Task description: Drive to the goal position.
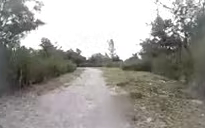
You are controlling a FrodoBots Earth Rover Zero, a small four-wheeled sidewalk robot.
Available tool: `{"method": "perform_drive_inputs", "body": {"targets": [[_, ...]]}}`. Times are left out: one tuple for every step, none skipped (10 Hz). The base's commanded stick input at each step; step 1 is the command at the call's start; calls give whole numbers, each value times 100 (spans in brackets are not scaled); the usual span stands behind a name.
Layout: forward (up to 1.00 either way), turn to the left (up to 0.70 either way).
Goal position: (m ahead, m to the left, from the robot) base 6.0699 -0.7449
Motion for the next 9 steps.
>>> {"method": "perform_drive_inputs", "body": {"targets": [[70, 0], [70, 0], [70, 0], [70, 0], [70, 0], [70, 0], [70, 0], [70, 0], [70, 0]]}}
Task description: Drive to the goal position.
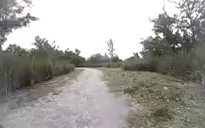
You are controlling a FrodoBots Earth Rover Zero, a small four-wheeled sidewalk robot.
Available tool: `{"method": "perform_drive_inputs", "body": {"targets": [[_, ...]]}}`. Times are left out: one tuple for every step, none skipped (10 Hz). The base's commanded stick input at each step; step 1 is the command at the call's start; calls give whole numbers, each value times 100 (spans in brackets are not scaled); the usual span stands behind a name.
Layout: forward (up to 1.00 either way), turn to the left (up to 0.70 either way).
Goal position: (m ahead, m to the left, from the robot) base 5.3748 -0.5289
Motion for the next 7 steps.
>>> {"method": "perform_drive_inputs", "body": {"targets": [[70, 0], [70, 0], [70, 0], [70, 0], [70, 0], [70, 0], [70, 0]]}}
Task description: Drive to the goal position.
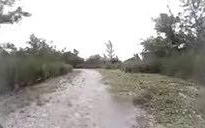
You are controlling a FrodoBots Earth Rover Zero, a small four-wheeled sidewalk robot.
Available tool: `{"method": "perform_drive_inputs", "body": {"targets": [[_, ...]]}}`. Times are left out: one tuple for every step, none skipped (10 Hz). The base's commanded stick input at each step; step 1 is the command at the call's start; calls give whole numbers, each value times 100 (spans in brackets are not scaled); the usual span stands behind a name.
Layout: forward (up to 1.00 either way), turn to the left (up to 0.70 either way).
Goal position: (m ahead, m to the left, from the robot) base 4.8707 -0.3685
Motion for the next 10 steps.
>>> {"method": "perform_drive_inputs", "body": {"targets": [[70, 0], [70, 0], [70, 0], [70, 0], [70, 0], [70, 0], [70, 0], [70, 0], [70, 0], [70, 0]]}}
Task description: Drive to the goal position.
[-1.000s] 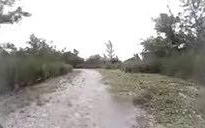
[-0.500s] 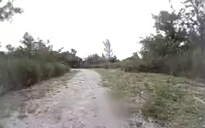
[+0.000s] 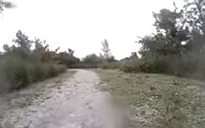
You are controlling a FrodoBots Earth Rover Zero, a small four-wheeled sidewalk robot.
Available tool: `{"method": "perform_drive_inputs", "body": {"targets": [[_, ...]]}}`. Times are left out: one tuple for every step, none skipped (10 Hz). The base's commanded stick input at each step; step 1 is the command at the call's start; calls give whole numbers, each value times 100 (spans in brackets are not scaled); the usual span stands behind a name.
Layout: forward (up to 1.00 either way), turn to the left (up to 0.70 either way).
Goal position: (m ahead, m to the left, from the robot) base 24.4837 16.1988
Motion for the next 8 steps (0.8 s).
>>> {"method": "perform_drive_inputs", "body": {"targets": [[70, 0], [70, 0], [70, 0], [70, 0], [70, 0], [70, 0], [70, 0], [70, 0]]}}
